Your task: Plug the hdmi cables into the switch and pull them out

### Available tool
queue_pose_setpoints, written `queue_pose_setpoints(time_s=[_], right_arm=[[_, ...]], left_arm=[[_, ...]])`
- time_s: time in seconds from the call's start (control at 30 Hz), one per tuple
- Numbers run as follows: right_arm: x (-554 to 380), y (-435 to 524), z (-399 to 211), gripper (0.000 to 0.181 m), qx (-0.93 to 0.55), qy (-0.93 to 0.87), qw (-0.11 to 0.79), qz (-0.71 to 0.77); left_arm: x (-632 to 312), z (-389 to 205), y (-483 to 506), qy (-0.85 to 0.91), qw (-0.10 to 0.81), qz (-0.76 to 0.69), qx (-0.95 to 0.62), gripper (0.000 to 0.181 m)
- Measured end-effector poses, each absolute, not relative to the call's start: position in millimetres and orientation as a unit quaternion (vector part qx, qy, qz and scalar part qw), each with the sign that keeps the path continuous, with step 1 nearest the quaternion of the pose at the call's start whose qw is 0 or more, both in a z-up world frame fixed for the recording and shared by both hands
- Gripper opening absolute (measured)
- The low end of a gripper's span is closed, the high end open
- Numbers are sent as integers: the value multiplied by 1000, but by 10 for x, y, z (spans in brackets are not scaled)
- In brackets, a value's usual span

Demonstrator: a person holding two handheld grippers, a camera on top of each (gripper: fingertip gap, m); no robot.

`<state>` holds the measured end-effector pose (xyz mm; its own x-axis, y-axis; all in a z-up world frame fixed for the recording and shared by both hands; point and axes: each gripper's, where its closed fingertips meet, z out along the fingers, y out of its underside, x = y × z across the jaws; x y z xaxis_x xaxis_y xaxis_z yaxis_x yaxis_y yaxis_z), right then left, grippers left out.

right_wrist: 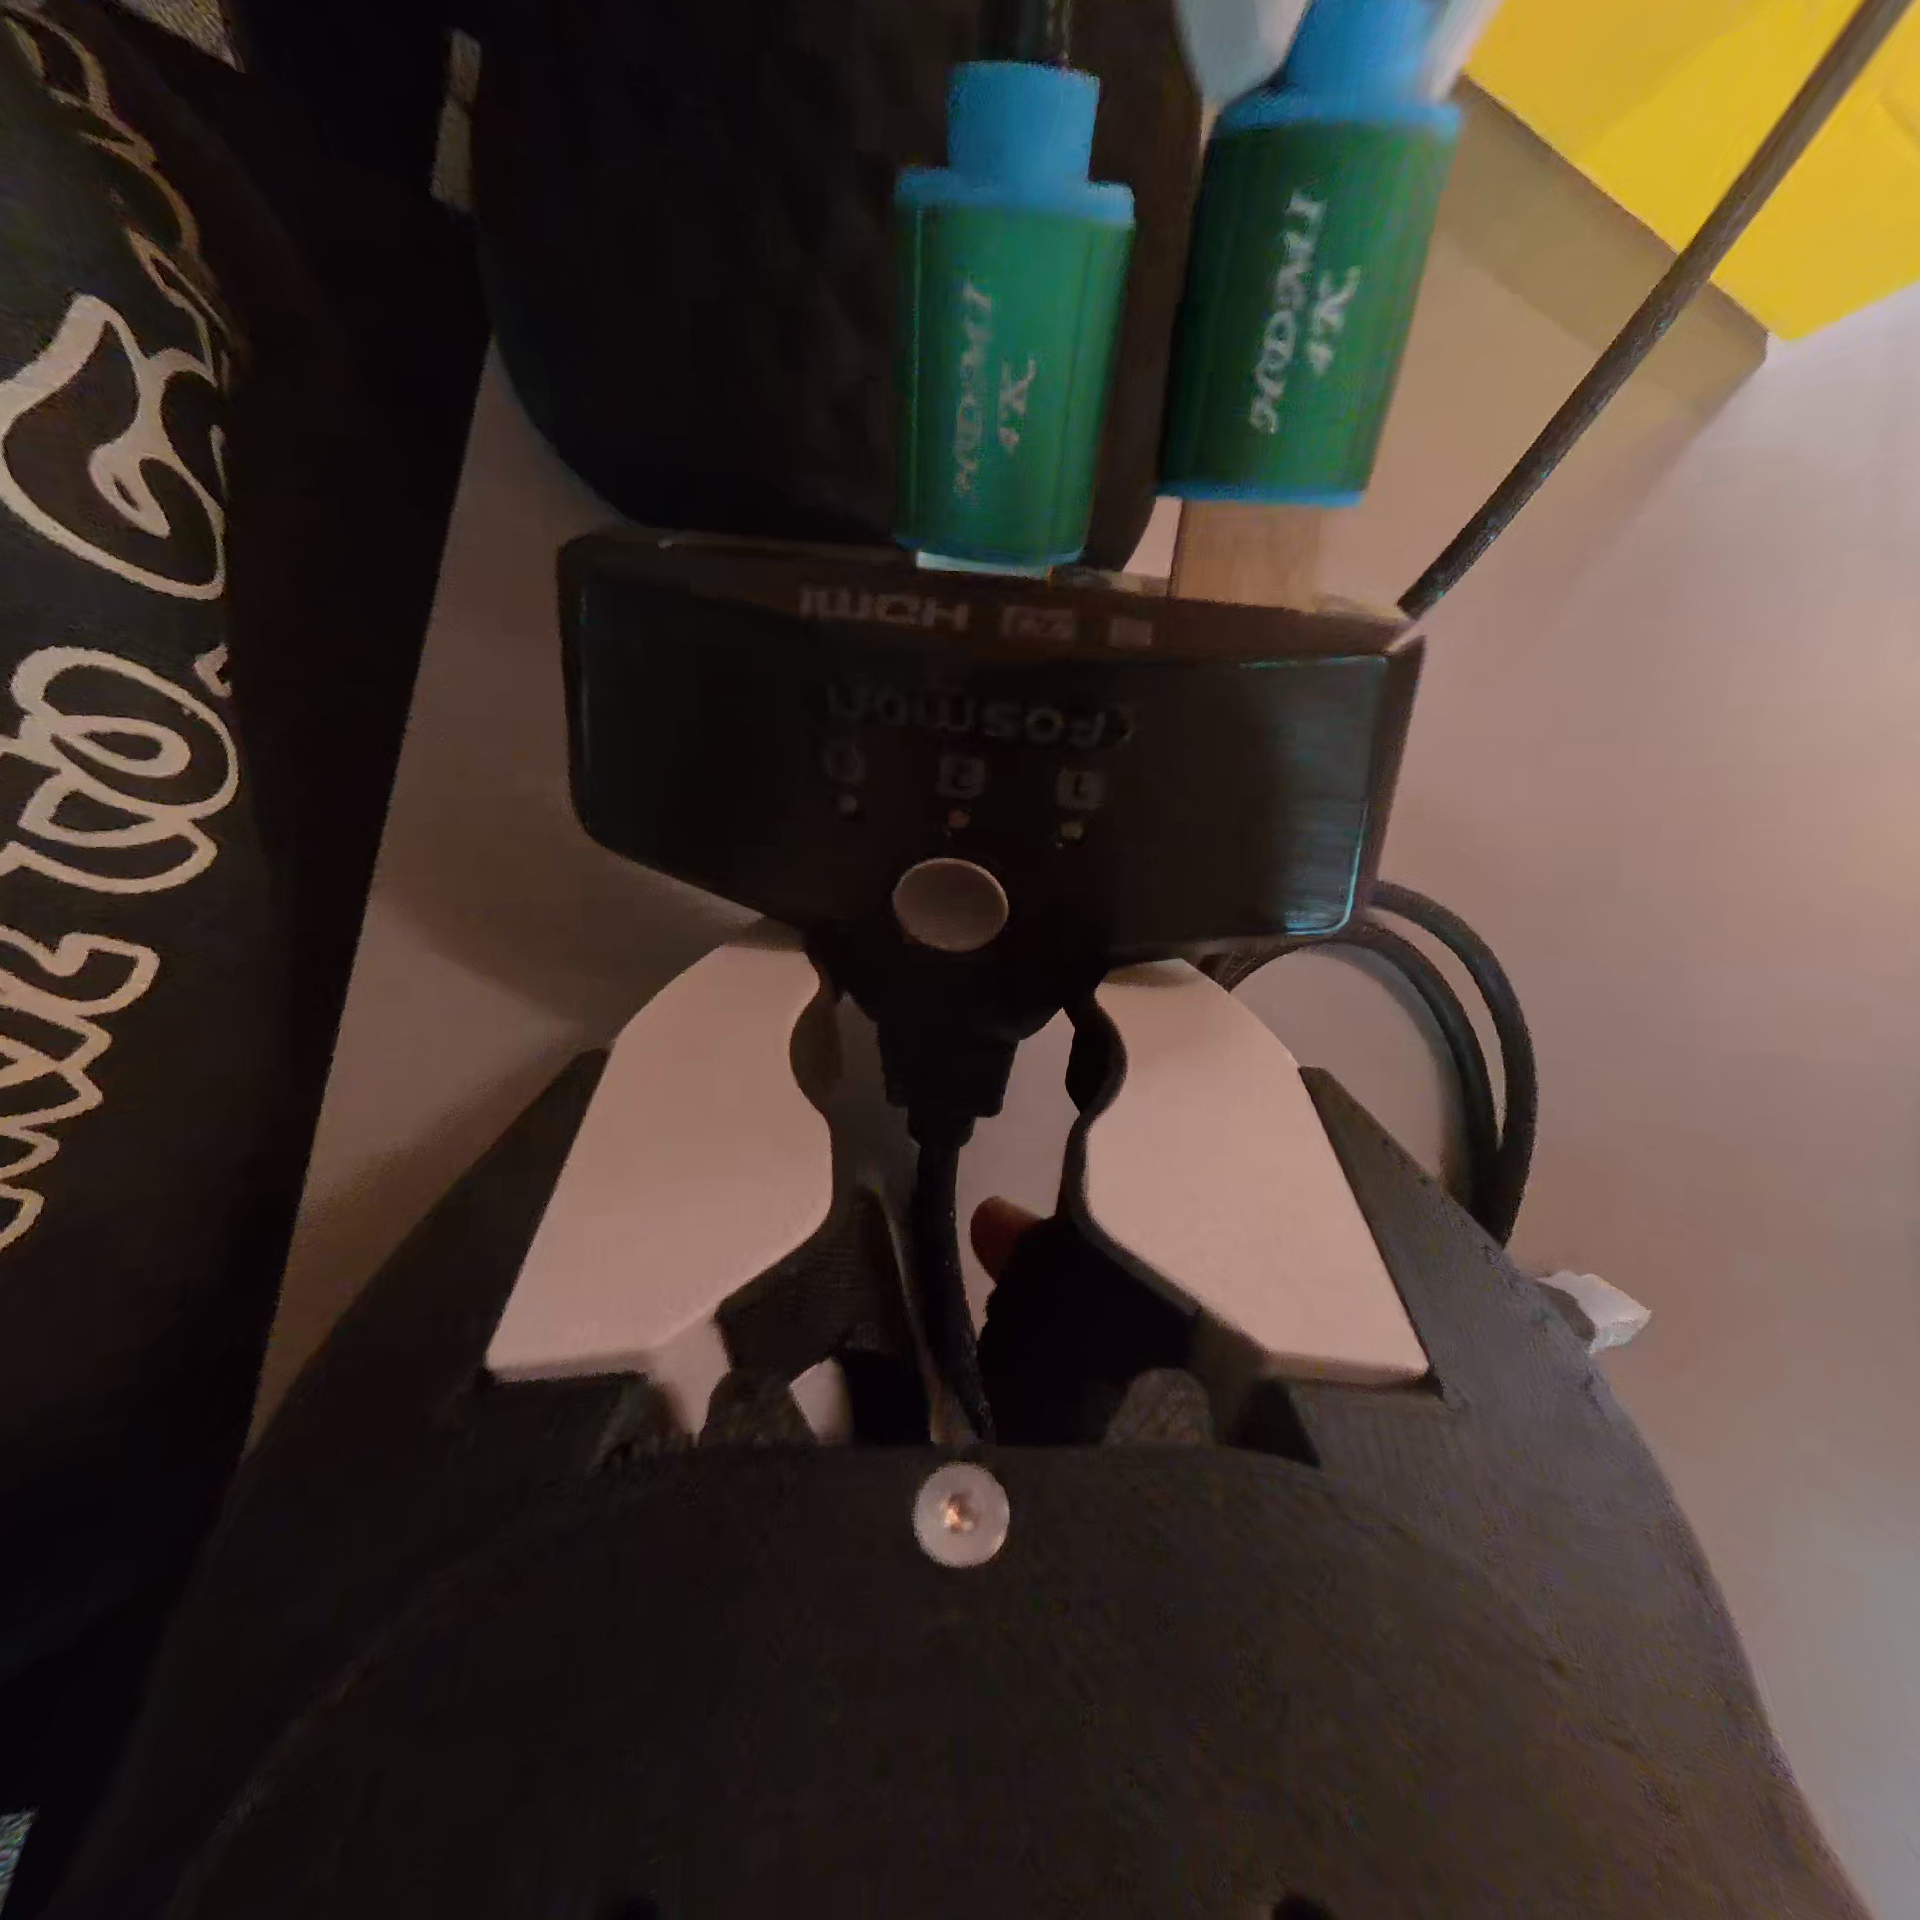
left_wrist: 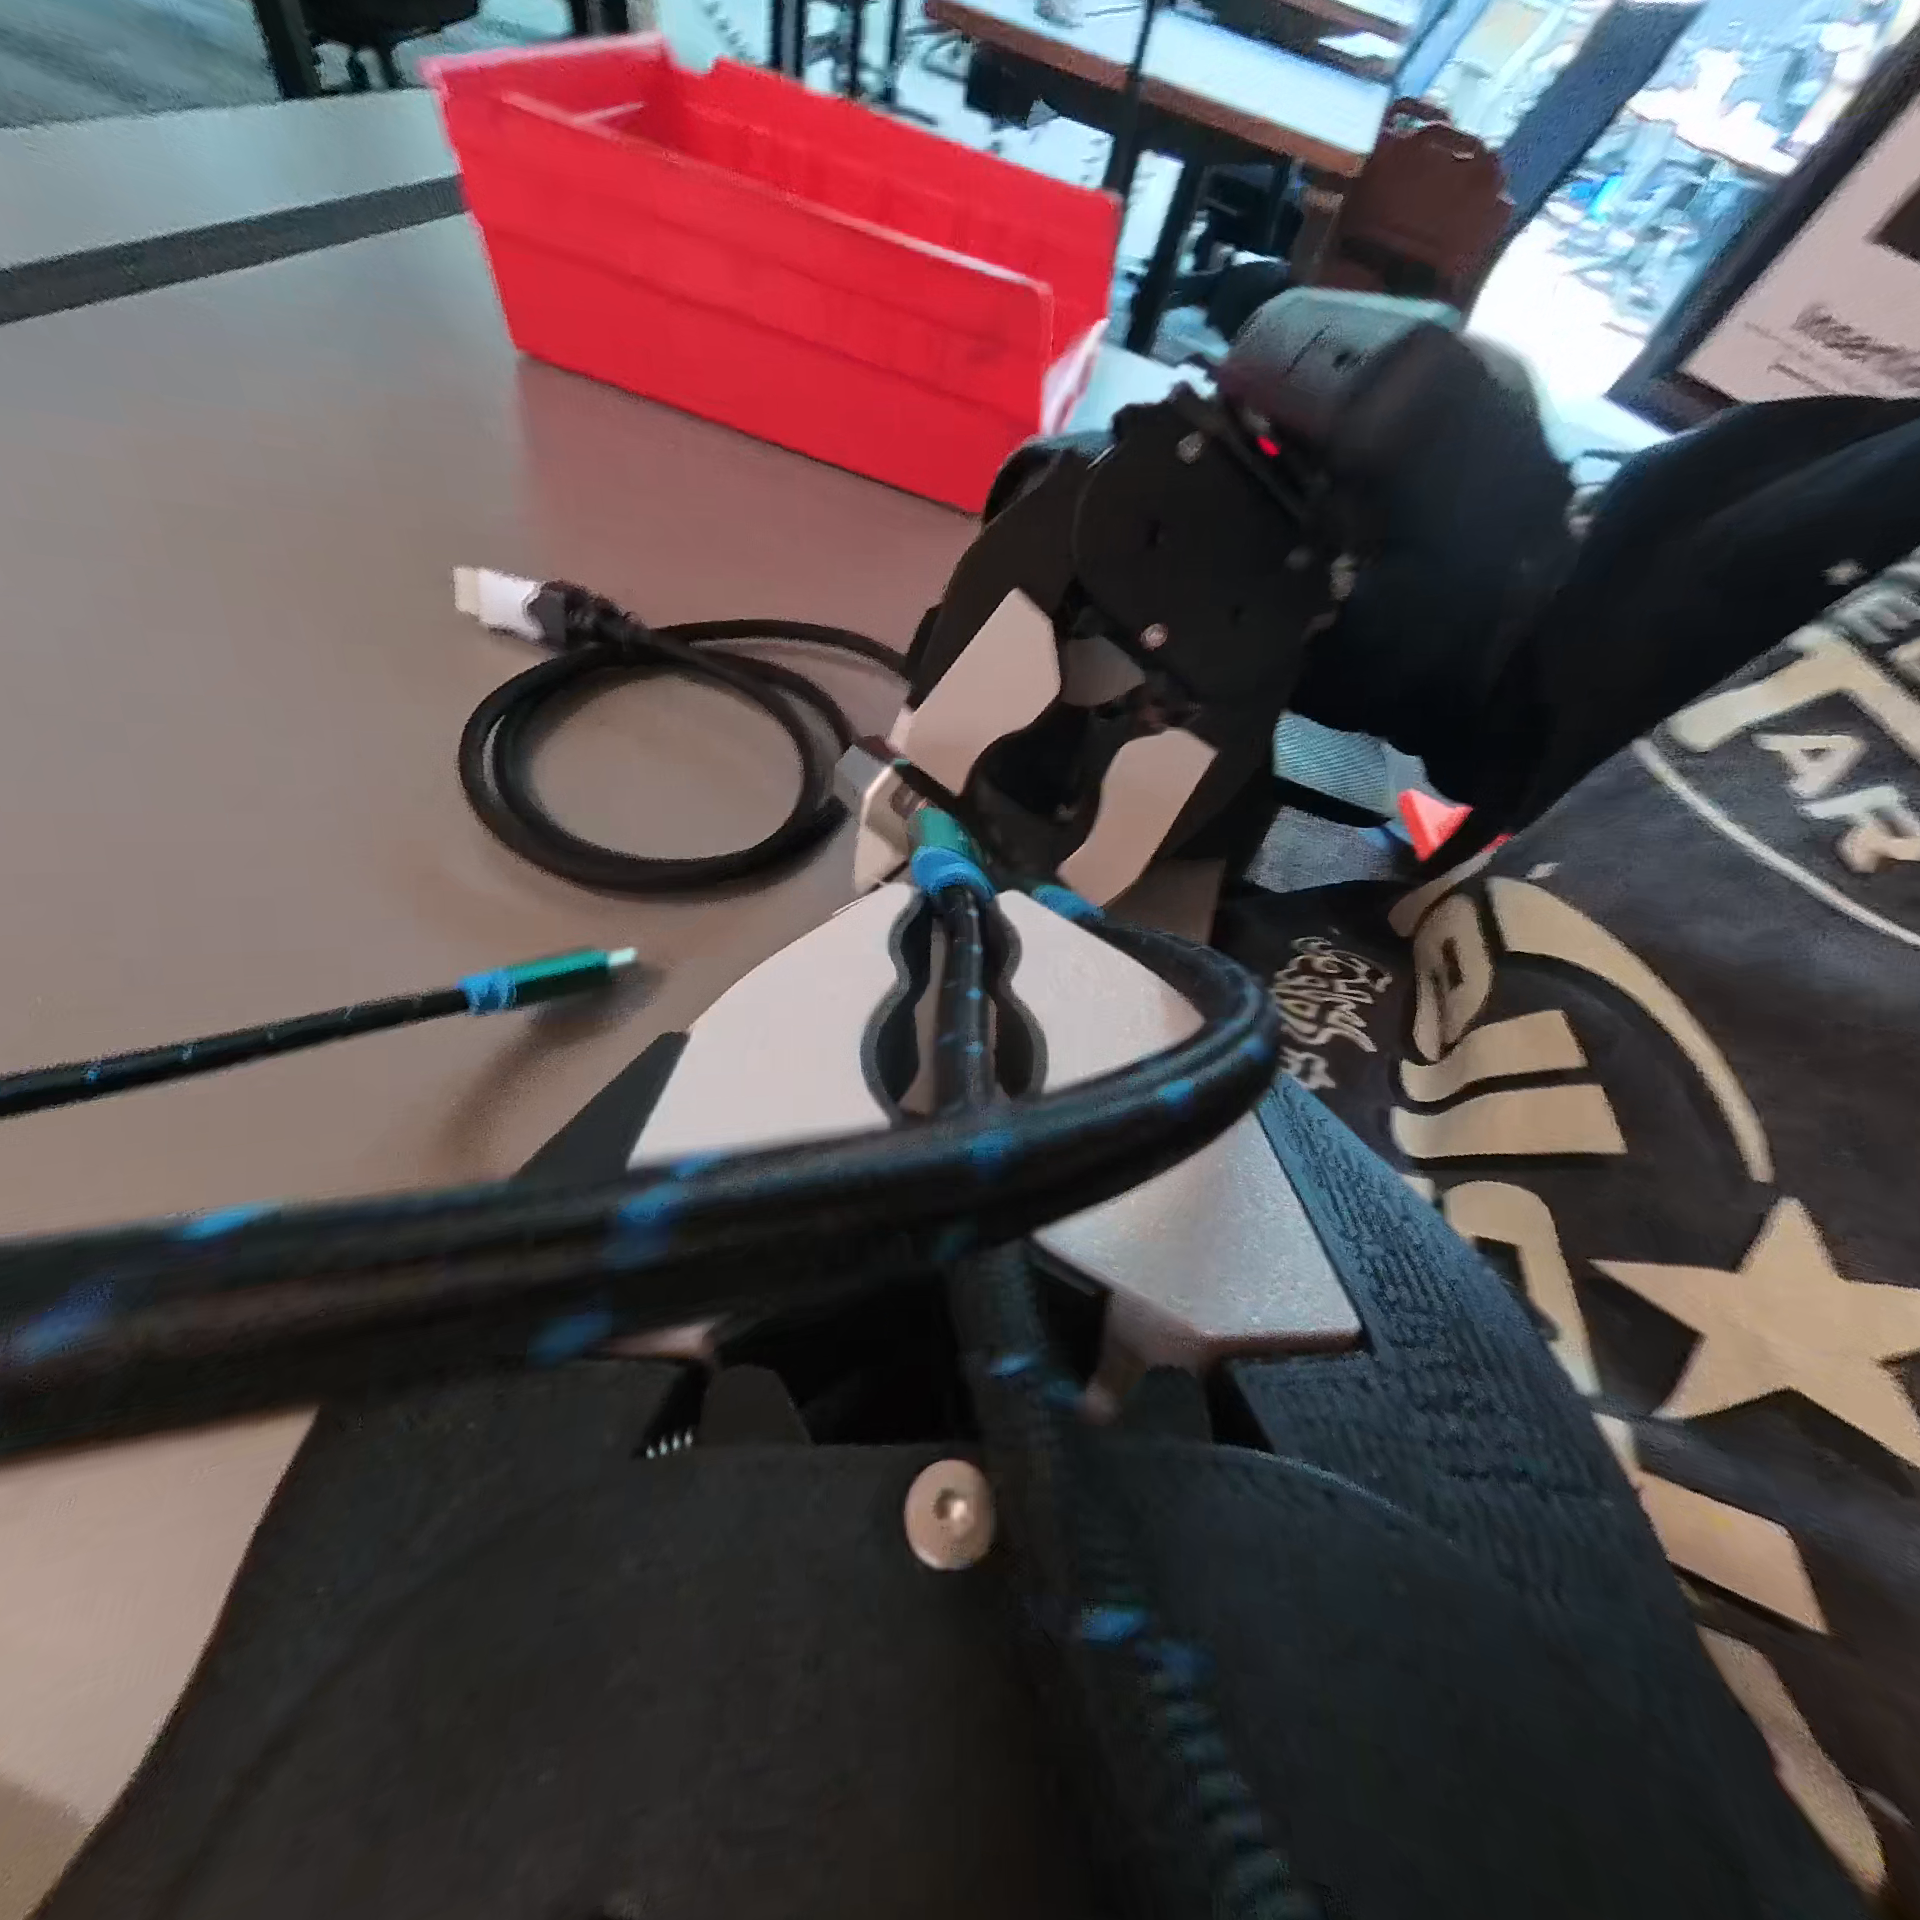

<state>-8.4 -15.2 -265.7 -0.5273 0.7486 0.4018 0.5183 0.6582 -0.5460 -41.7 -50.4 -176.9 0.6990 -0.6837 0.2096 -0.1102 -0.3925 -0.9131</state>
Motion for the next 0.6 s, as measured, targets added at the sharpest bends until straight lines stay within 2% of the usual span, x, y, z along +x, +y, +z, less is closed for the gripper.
queue_pose_setpoints(time_s=[0.2,0.33,0.6], right_arm=[[-140,-122,-2652,41,-398,-854,309,130],[-188,-35,-2622,40,-415,-840,340,84],[-214,-81,-2623,40,-384,-851,345,95]], left_arm=[[-437,-1697,-519,271,462,-247,-808,11],[-417,-1661,-501,268,470,-197,-817,10],[-365,-1677,-521,315,468,-142,-814,10]])
